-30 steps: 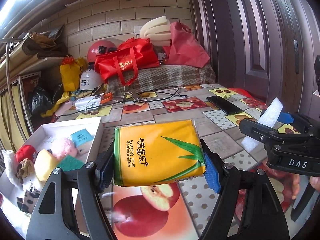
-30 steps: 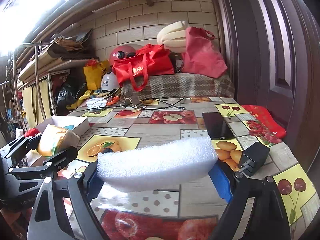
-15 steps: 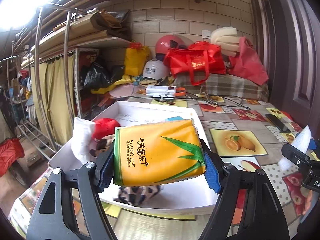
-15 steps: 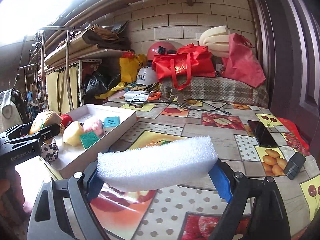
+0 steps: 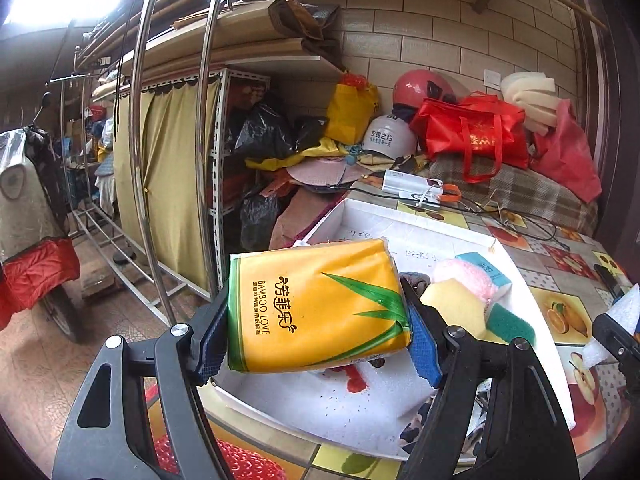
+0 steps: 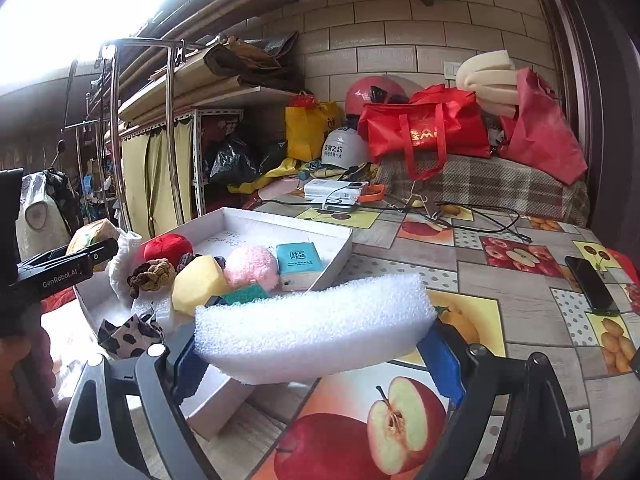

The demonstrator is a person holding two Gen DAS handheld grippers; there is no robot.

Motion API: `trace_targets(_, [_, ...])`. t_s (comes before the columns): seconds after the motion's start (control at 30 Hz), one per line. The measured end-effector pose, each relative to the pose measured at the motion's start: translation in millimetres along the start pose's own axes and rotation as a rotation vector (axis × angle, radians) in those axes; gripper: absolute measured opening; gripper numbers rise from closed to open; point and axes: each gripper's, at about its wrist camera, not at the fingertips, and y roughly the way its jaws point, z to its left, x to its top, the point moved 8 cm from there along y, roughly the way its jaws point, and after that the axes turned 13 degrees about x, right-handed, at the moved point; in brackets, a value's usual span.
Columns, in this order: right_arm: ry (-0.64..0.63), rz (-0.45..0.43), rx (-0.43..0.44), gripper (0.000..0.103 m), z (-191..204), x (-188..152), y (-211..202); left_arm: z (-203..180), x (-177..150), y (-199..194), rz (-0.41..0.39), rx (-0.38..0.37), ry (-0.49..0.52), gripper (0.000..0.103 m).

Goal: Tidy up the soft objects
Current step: 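Release the tissue pack into the box while the right tool drops the foam block there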

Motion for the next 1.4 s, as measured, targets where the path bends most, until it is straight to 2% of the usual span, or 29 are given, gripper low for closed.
trace_targets(0.13, [0.016,0.041,0.053,0.090,10.8,1.1,22.6,-15.5,2.0,1.8,-0.010,-0.056,0.057,0.076])
trace_targets(0.23, [-0.062,0.098,0.108,0.090,33.4,-1.3,37.5,-29.4,1.1,7.7,0.007,-0.088,0.113,0.076])
trace_targets(0.37, [-0.173,0.217,0.150,0.090,59.5,-14.1,58.7,-35.2,4.0,23.0,0.040,-0.071,0.133,0.076])
trace_targets(0.5, [-0.182,0.307,0.171,0.090,61.6,-23.4,77.1,-30.3,4.8,34.1,0.079,-0.072,0.100,0.076])
trace_targets(0.63, [-0.180,0.299,0.133,0.090,51.8,-13.8,92.8,-30.3,4.9,34.7,0.082,-0.068,0.102,0.076])
trace_targets(0.73, [-0.132,0.272,0.094,0.090,36.1,-4.0,101.8,-33.8,4.9,35.1,0.077,-0.055,0.123,0.076])
trace_targets(0.83, [-0.090,0.244,0.101,0.090,31.2,1.0,102.1,-36.3,6.2,38.2,0.070,-0.035,0.140,0.076])
trace_targets(0.97, [-0.160,0.186,0.137,0.090,48.4,6.6,91.2,-41.6,7.8,41.3,0.058,-0.014,0.164,0.076])
trace_targets(1.2, [-0.224,0.178,0.130,0.092,58.9,9.5,93.1,-40.1,8.6,40.6,0.041,0.030,0.173,0.078])
trace_targets(1.23, [-0.225,0.175,0.125,0.098,57.7,10.1,93.0,-38.0,9.2,40.4,0.036,0.040,0.167,0.078])
trace_targets(1.27, [-0.226,0.168,0.122,0.103,57.3,10.5,91.8,-36.0,10.0,39.0,0.027,0.048,0.159,0.082])
trace_targets(1.37, [-0.229,0.143,0.104,0.103,55.4,13.8,89.0,-31.4,13.9,29.6,-0.025,0.060,0.140,0.103])
trace_targets(1.4, [-0.230,0.138,0.100,0.103,55.0,14.6,88.3,-30.5,15.2,26.1,-0.043,0.063,0.137,0.103])
